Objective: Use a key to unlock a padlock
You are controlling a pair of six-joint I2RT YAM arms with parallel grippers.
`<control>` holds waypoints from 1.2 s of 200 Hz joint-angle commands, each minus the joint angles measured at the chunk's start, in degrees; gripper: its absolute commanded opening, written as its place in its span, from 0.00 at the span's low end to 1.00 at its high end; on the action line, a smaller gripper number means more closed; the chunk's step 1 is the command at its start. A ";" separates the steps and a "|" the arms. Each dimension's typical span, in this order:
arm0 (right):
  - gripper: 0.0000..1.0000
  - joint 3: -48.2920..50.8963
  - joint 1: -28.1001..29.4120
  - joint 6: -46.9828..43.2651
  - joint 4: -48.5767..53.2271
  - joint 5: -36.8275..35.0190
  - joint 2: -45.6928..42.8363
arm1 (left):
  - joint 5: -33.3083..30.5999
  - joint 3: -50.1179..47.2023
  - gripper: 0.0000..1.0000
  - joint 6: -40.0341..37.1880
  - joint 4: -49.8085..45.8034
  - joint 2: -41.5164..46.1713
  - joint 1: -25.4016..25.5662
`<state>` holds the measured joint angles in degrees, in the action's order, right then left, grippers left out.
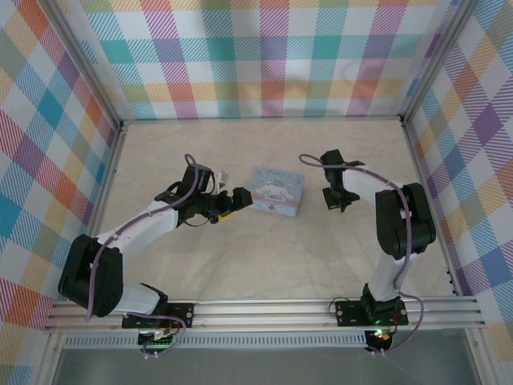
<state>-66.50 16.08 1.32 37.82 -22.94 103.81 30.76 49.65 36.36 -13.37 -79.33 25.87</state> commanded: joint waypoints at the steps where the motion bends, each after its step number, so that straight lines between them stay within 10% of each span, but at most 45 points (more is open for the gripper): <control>1: 0.10 -1.87 -0.34 1.59 1.25 0.53 1.19 | -0.52 -0.78 1.00 0.01 1.32 0.14 0.68; 76: 0.54 0.46 -0.37 4.25 1.02 2.60 -10.91 | -4.40 0.27 1.00 0.23 0.32 0.84 0.67; 81: 0.91 0.62 -0.42 4.38 1.15 2.54 -11.90 | -5.06 0.39 1.00 0.33 0.15 0.88 0.63; 85: 1.00 0.86 -0.45 4.52 1.12 2.57 -12.65 | -5.80 0.52 1.00 0.38 -0.01 0.99 0.65; 170: 1.00 13.95 -5.77 14.01 -15.43 1.57 -30.39 | -46.61 8.83 1.00 -10.74 -18.04 5.62 -2.38; 212: 0.99 31.41 -6.32 8.53 -41.75 -5.36 -39.73 | -67.00 -2.98 1.00 -21.50 1.12 8.97 -4.34; 240: 1.00 39.43 -6.96 4.56 -55.90 -9.04 -39.08 | -68.05 -10.20 1.00 -26.25 13.39 7.78 -9.13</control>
<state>-31.18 9.93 9.43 -0.64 -27.05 64.05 -29.91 43.86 17.06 -13.04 -70.87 20.69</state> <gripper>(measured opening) 0.996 0.999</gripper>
